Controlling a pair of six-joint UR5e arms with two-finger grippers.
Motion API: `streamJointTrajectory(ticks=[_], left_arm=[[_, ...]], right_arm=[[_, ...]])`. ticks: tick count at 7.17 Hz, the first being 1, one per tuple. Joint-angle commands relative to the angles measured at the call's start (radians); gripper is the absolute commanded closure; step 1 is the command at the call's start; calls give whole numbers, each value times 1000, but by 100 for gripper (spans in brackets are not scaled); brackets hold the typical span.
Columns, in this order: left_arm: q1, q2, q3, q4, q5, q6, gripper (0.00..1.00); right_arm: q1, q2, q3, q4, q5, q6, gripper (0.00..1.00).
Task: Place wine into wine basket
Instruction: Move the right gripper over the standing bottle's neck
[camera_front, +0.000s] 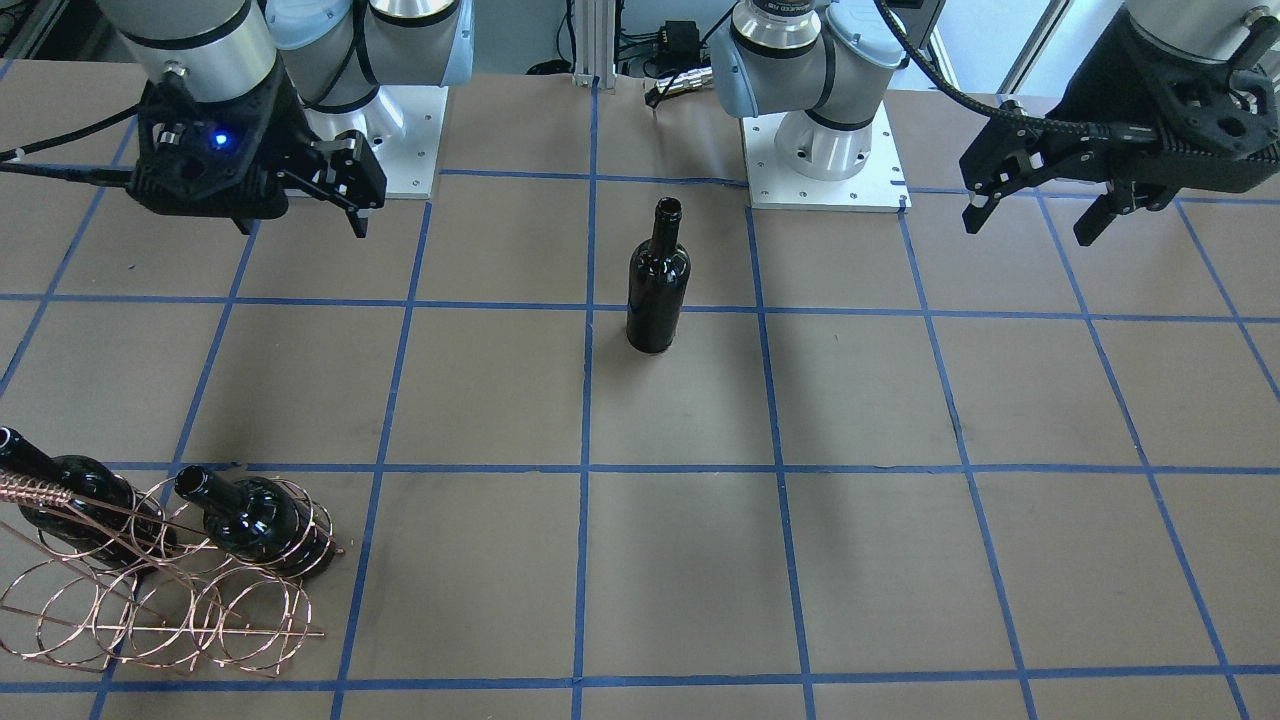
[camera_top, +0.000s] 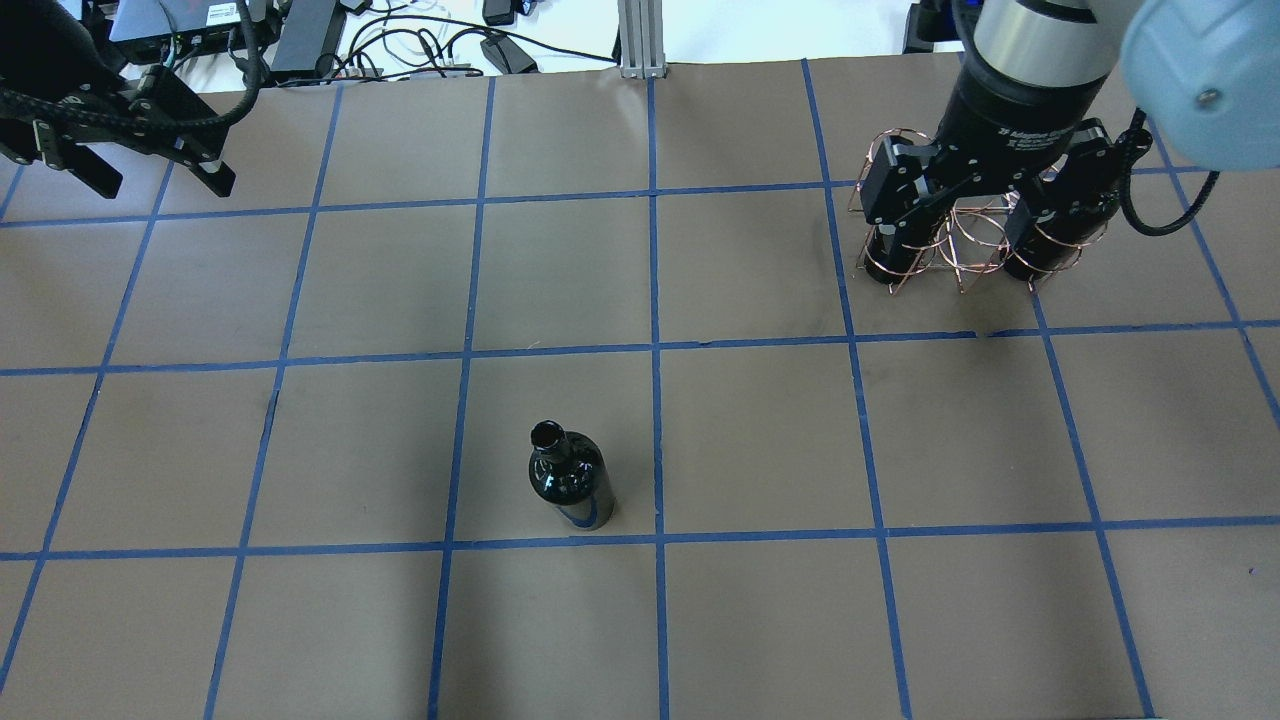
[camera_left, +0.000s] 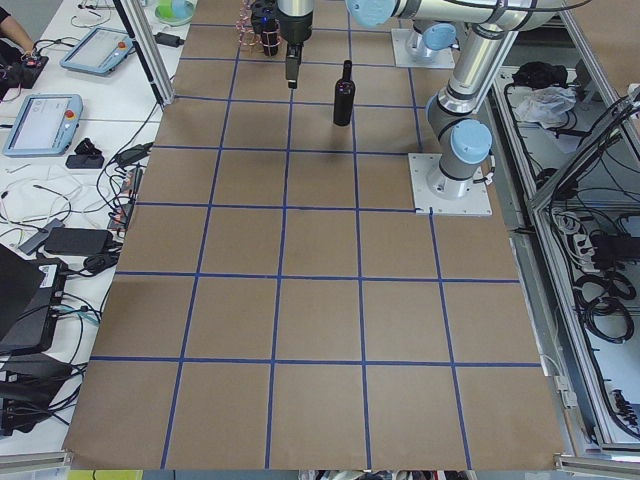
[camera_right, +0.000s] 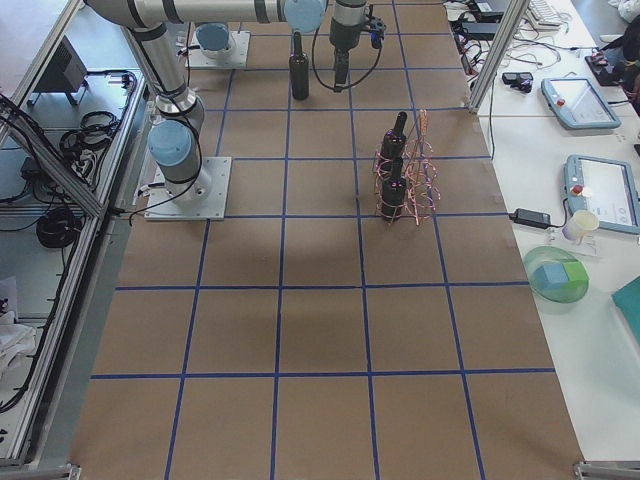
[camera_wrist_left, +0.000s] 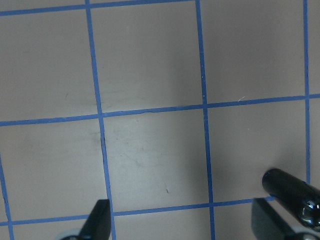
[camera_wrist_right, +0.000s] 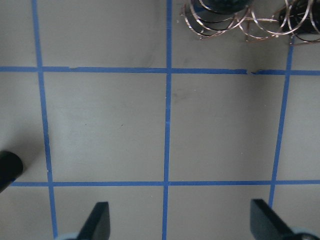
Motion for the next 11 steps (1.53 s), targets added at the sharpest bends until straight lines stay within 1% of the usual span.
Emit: streamJointTrajectory(ticks=[1, 2, 3, 4, 5, 6, 8, 10, 11], left_arm=[[10, 5, 0, -1, 22, 1, 0], [17, 5, 0, 1, 45, 9, 0], [34, 5, 0, 1, 47, 11, 0], [46, 5, 0, -1, 47, 21, 0], [58, 5, -1, -1, 47, 46, 0], [65, 5, -1, -4, 46, 46, 0], [83, 5, -1, -13, 46, 46, 0], [85, 5, -1, -21, 38, 46, 0], [85, 5, -1, -21, 38, 46, 0]], right_arm=[[178, 4, -13, -93, 10, 160, 0], [248, 18, -18, -100, 67, 189, 0], [312, 33, -30, -117, 86, 285, 0], [381, 78, -60, -130, 85, 322, 0], [452, 151, -88, -159, 62, 385, 0], [508, 205, -97, -198, 18, 417, 0], [537, 210, -97, -190, 20, 406, 0], [544, 215, -79, -183, 17, 415, 0], [544, 215, -53, -184, 25, 410, 0]])
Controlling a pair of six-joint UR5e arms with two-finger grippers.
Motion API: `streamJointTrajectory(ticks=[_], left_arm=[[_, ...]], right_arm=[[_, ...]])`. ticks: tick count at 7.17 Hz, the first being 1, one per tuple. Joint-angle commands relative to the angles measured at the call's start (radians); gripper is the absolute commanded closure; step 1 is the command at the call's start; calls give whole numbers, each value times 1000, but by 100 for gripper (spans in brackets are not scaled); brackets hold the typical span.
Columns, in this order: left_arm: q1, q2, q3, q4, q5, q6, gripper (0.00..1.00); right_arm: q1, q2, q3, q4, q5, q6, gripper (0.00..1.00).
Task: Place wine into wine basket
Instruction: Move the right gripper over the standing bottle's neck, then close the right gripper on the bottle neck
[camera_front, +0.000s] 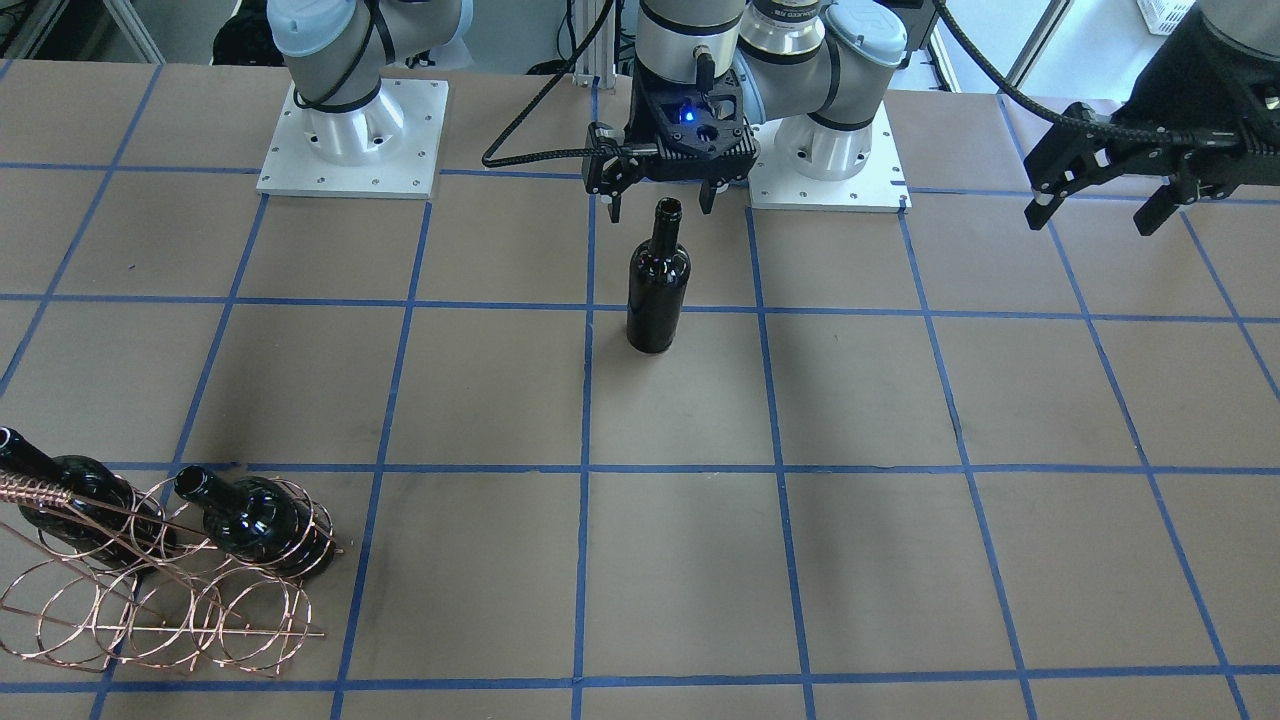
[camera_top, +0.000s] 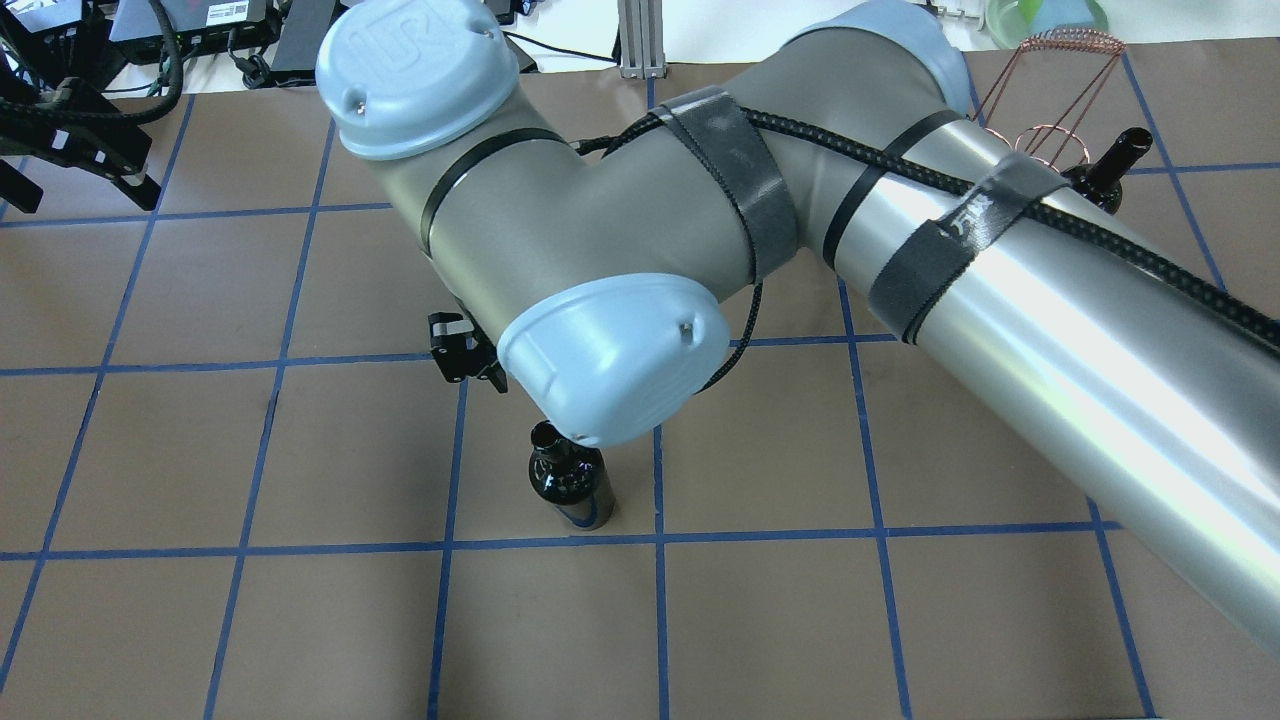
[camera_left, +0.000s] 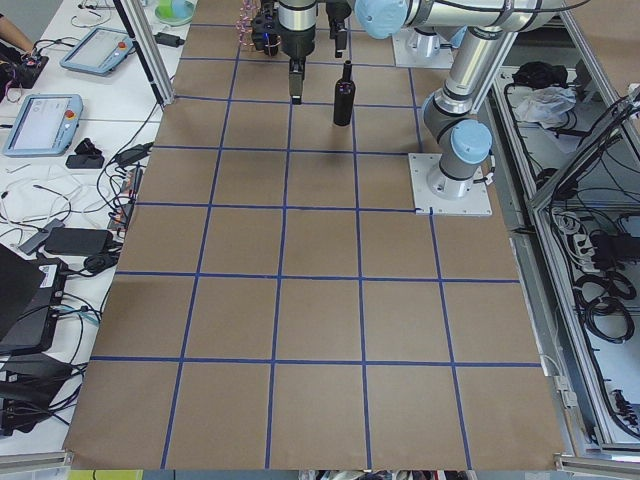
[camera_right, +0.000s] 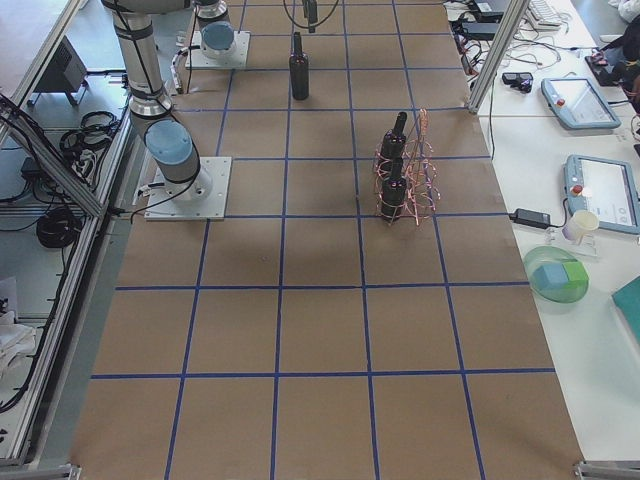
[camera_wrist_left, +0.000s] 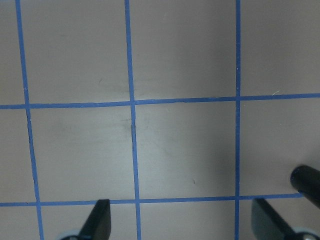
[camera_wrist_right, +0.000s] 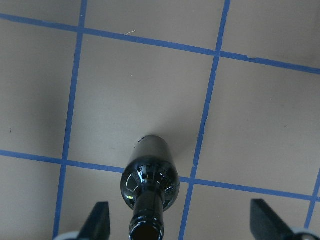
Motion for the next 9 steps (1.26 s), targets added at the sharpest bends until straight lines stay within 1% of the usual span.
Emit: streamJointTrajectory(ticks=[1, 4, 6, 8, 9], left_arm=[[1, 0, -2, -3, -2, 0, 0], [1, 0, -3, -3, -2, 0, 0], [1, 0, -3, -3, -2, 0, 0], [1, 0, -6, -3, -2, 0, 0], [1, 0, -6, -3, 0, 0, 0]], right_arm=[[2, 5, 42, -6, 10, -9, 0], [3, 29, 46, -9, 26, 4, 3], [3, 34, 47, -6, 33, -6, 4], [3, 35, 53, -8, 34, -6, 6], [3, 51, 56, -9, 55, 0, 8]])
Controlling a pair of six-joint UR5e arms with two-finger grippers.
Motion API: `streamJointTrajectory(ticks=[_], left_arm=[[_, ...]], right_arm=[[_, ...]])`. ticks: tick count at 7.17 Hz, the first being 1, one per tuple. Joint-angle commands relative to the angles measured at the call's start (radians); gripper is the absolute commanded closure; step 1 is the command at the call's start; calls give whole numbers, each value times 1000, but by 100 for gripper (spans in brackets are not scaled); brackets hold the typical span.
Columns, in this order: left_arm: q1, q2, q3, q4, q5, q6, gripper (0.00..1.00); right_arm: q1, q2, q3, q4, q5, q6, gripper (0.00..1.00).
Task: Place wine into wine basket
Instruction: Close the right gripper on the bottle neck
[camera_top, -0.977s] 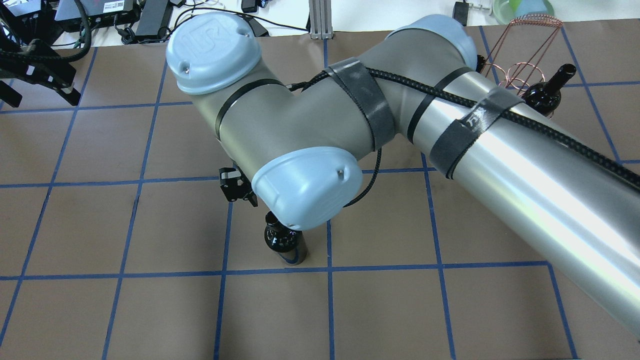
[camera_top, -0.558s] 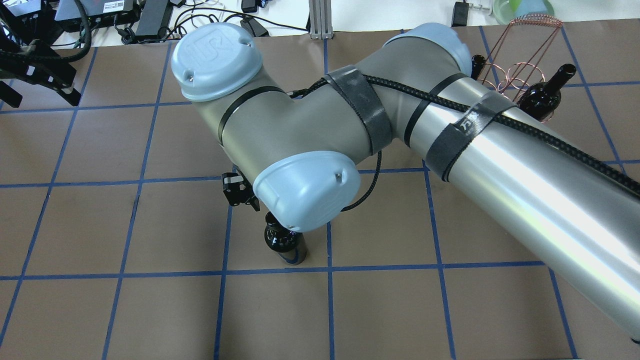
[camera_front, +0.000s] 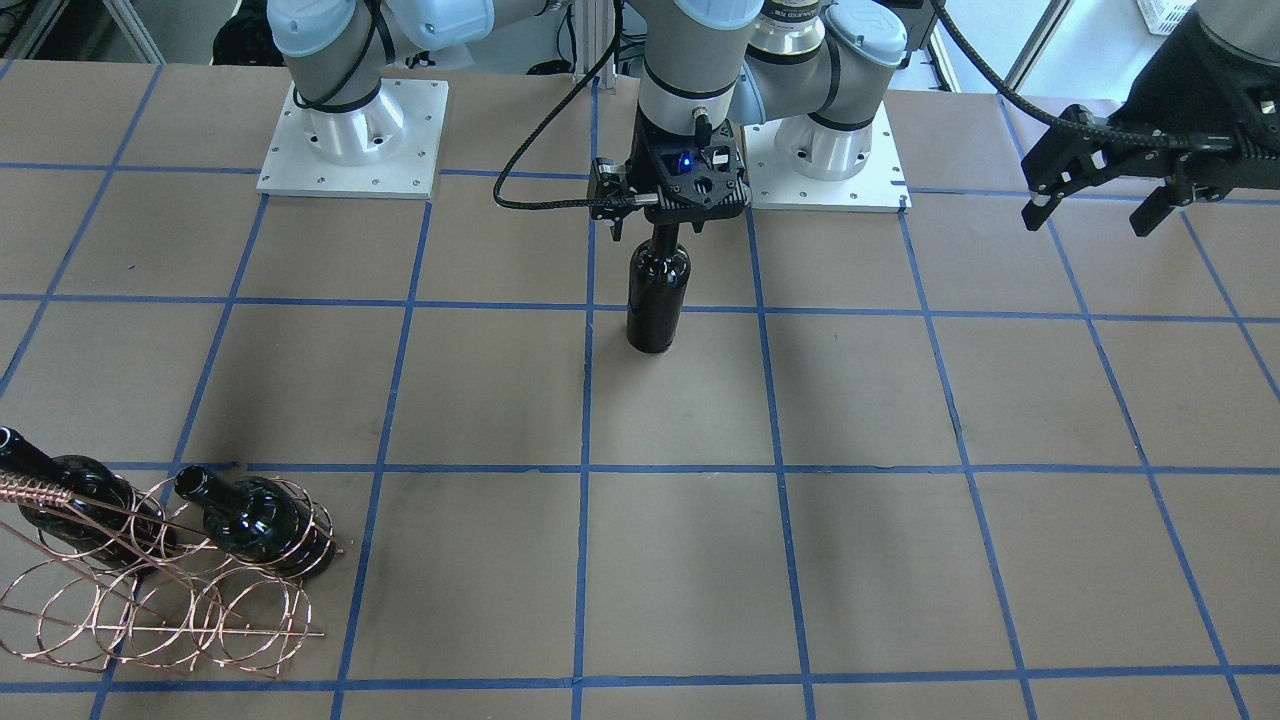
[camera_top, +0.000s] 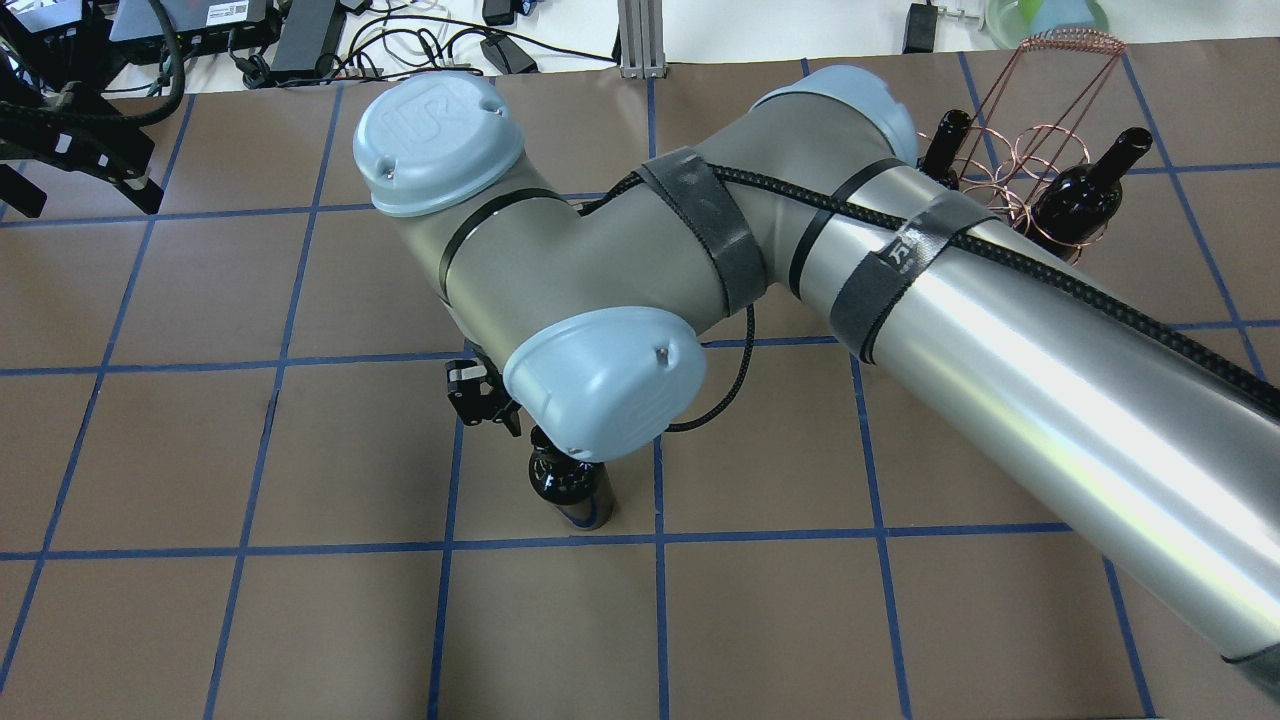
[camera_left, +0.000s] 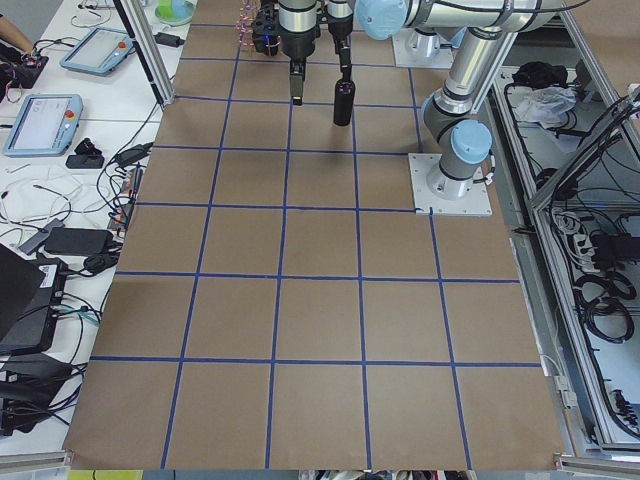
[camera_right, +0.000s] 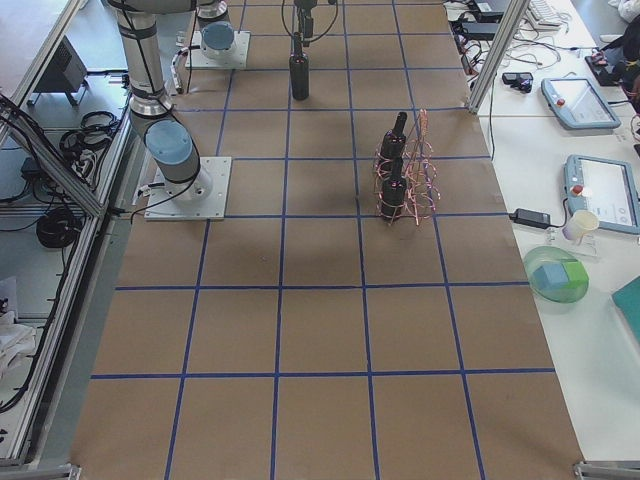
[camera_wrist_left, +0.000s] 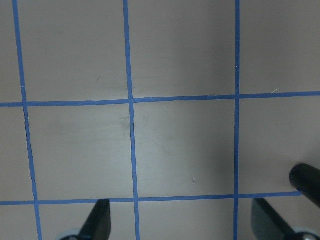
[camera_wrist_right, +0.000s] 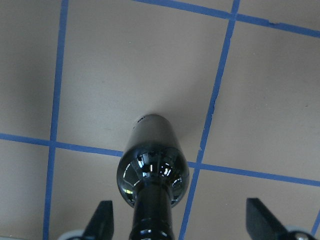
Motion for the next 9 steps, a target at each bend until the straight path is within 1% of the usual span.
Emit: streamJointTrajectory(ticks=[1, 2, 3, 4, 5, 6, 7, 9], left_arm=[[0, 0, -1, 0, -1, 0, 0], [0, 0, -1, 0, -1, 0, 0], [0, 2, -1, 0, -1, 0, 0], [0, 0, -1, 0, -1, 0, 0], [0, 2, -1, 0, -1, 0, 0], [0, 2, -1, 0, -1, 0, 0], [0, 2, -1, 0, -1, 0, 0], [0, 2, -3, 0, -1, 0, 0]], right_arm=[[2, 21, 6, -5, 21, -4, 8], [2, 27, 6, -8, 21, -3, 8], [2, 29, 8, -6, 21, -2, 12], [11, 34, 12, -8, 21, 2, 19], [17, 37, 15, -8, 21, 6, 19], [18, 37, 21, -6, 23, 6, 26], [20, 37, 25, -6, 23, 6, 38], [26, 35, 25, -5, 24, 9, 37]])
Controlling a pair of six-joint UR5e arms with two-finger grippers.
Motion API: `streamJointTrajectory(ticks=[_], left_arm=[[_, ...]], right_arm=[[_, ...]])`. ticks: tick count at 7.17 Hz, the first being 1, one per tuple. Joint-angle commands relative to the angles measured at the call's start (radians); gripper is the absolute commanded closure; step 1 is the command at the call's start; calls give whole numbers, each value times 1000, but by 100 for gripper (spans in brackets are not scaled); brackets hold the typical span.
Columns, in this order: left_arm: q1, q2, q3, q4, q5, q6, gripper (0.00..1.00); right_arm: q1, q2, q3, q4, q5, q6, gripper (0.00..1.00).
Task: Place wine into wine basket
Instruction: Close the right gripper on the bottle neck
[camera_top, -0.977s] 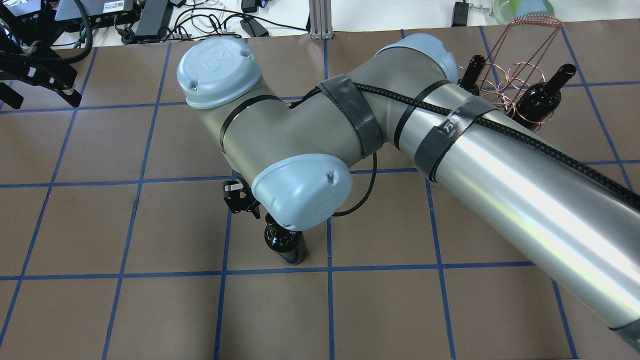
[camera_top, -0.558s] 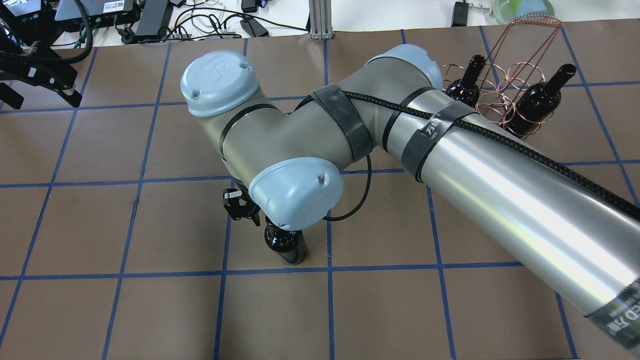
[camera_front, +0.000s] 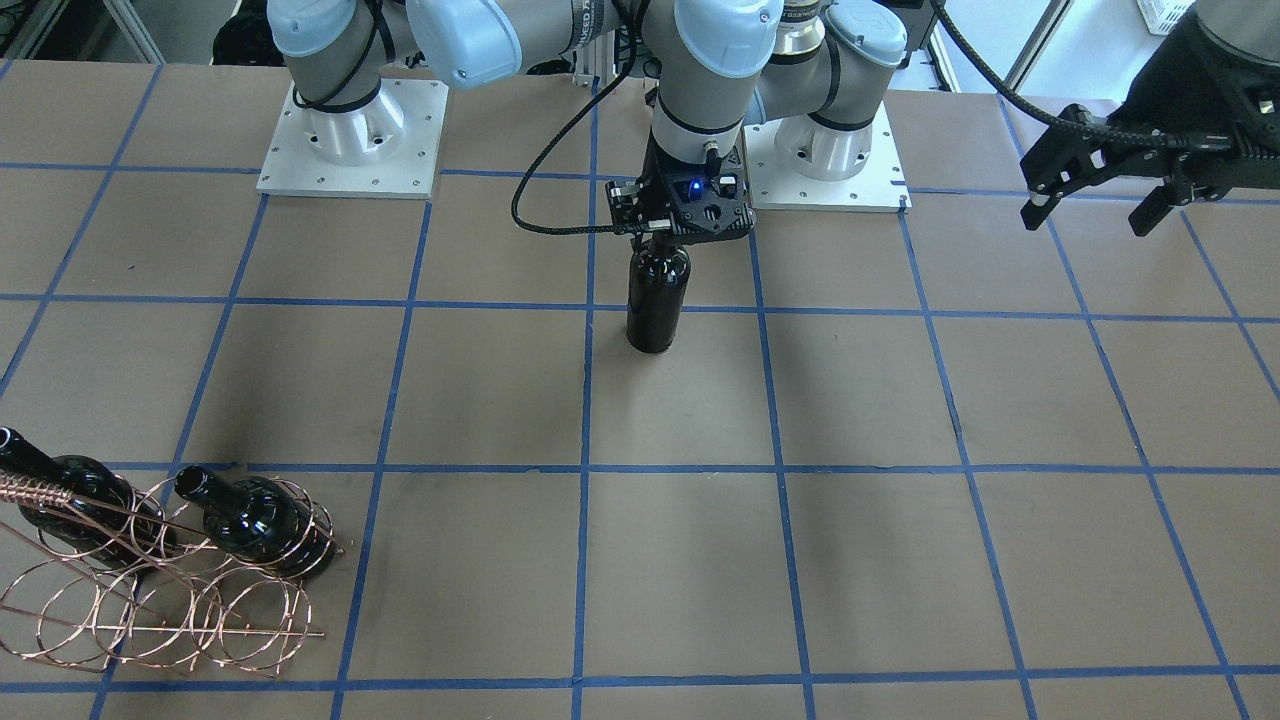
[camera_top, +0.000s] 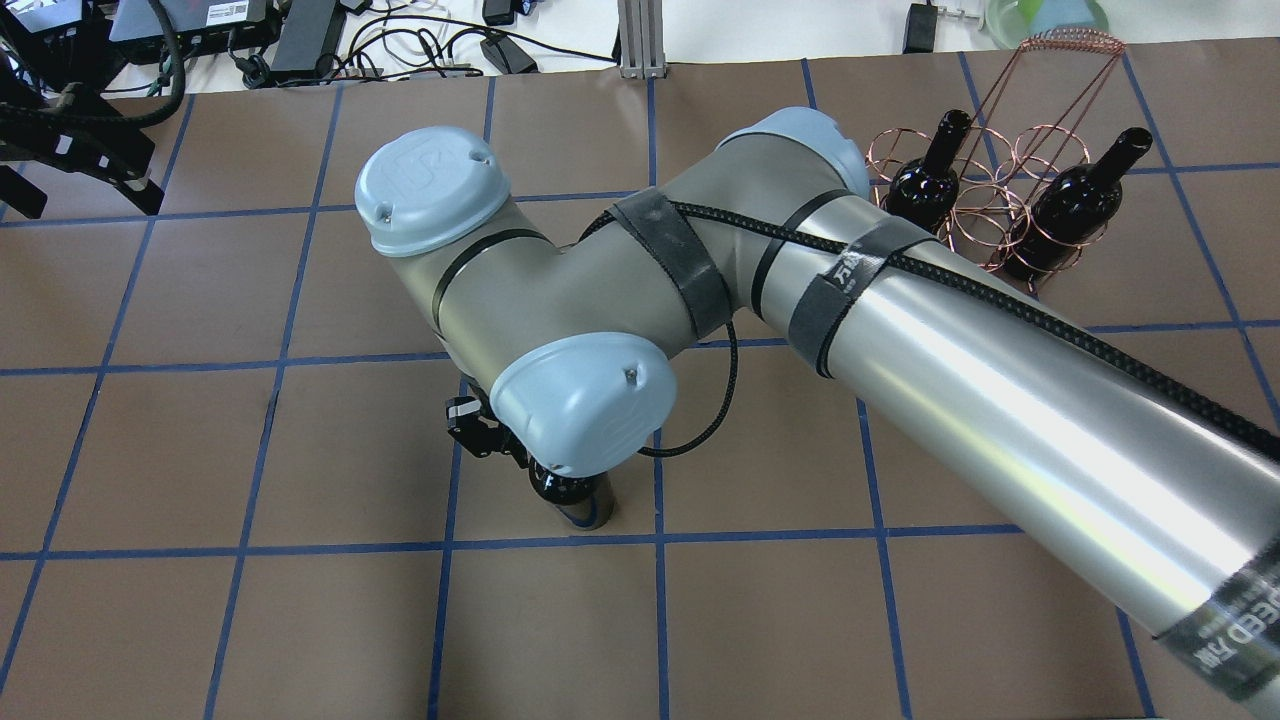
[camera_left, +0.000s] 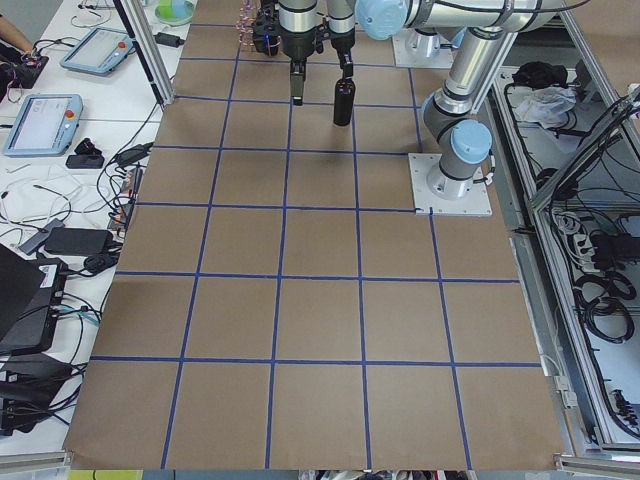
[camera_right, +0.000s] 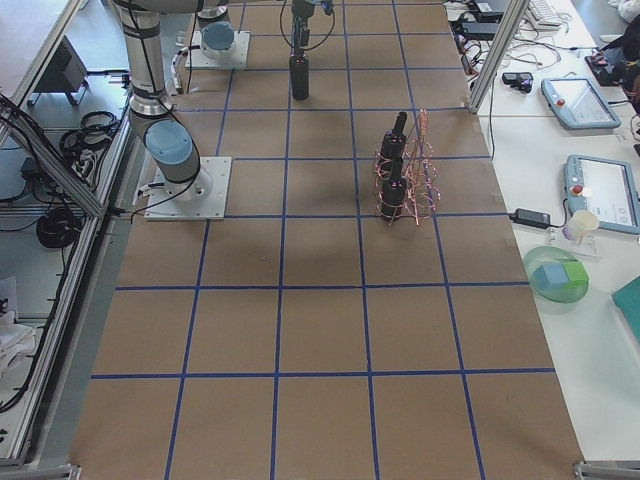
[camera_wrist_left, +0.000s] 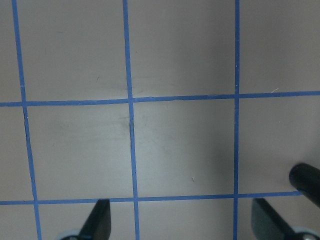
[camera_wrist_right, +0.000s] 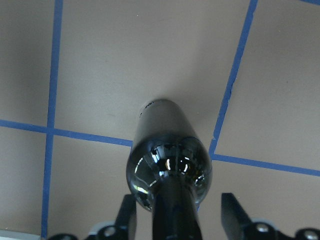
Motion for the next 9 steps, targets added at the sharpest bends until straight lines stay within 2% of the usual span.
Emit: streamJointTrajectory(ticks=[1, 4, 5, 6, 7, 9], left_arm=[[0, 0, -1, 0, 0, 0, 0], [0, 0, -1, 0, 0, 0, 0], [0, 0, -1, 0, 0, 0, 0], [0, 0, -1, 0, 0, 0, 0], [0, 0, -1, 0, 0, 0, 0], [0, 0, -2, 0, 0, 0, 0]], right_arm=[[8, -1, 1, 2, 0, 2, 37], [8, 2, 1, -16, 0, -6, 37], [8, 0, 1, -16, 0, -6, 45], [8, 0, 1, -13, 10, -10, 84], [8, -1, 1, -13, 18, -12, 100], [8, 0, -1, -13, 24, -14, 100]])
